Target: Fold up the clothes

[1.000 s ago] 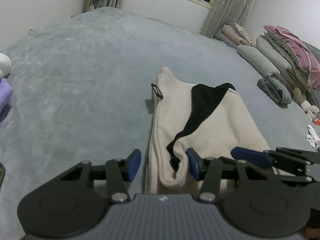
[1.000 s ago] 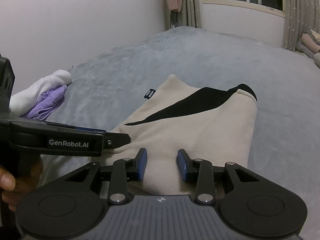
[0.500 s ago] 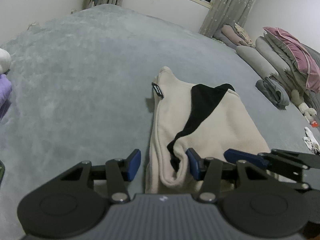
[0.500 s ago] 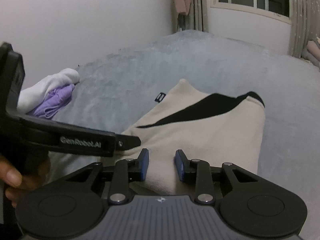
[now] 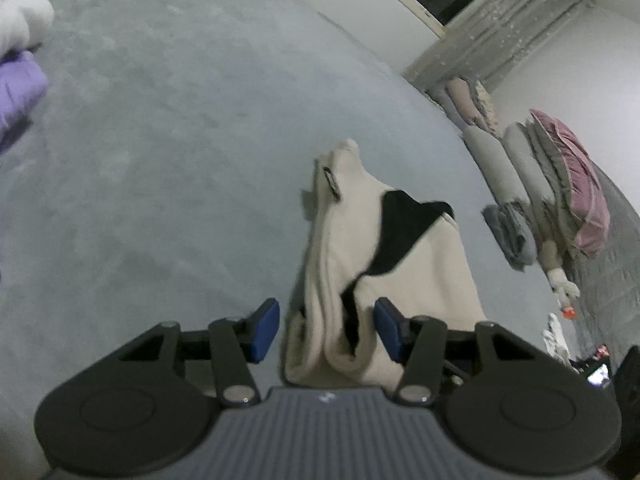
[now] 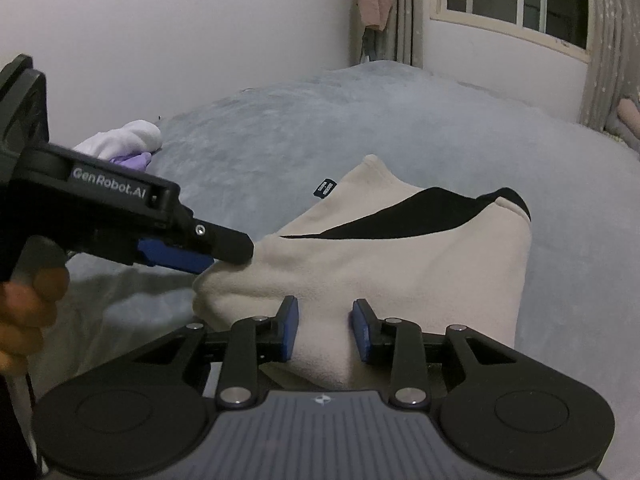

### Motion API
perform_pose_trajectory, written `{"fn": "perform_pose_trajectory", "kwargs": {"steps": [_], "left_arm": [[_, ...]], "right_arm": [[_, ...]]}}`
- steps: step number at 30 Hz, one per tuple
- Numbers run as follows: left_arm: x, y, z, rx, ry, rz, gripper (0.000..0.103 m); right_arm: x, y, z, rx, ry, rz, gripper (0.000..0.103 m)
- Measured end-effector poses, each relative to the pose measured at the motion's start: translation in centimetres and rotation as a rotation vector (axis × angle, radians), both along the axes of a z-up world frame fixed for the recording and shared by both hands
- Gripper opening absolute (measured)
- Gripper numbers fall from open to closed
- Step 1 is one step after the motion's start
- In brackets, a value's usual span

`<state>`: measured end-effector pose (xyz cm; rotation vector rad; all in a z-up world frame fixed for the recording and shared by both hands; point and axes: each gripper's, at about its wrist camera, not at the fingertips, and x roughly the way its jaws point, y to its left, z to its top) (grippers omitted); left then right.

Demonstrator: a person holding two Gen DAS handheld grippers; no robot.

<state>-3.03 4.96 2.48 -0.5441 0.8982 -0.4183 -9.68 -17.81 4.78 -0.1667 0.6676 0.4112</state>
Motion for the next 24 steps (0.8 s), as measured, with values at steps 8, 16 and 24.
{"fn": "perform_pose_trajectory", "kwargs": {"steps": [8,16,24], "left_arm": [[-0.1,-1.5,-0.6,0.061,-0.02,-0.021,0.033],[-1.2,-2.8,0.4,0.124,-0.081,-0.037,0.024],[-1.3,-2.7,1.0,0.108,-0.088,-0.037,0.019]], "right_arm": [[-0.1,0.5,0.3,-0.024,-0.044,0.008,0.031],[-0.4,0.9,0.7,-0.039,-0.064,0.024,0.04],[-2.1,2.2,0.9,-0.095,-0.103,0.138,0.059]]}}
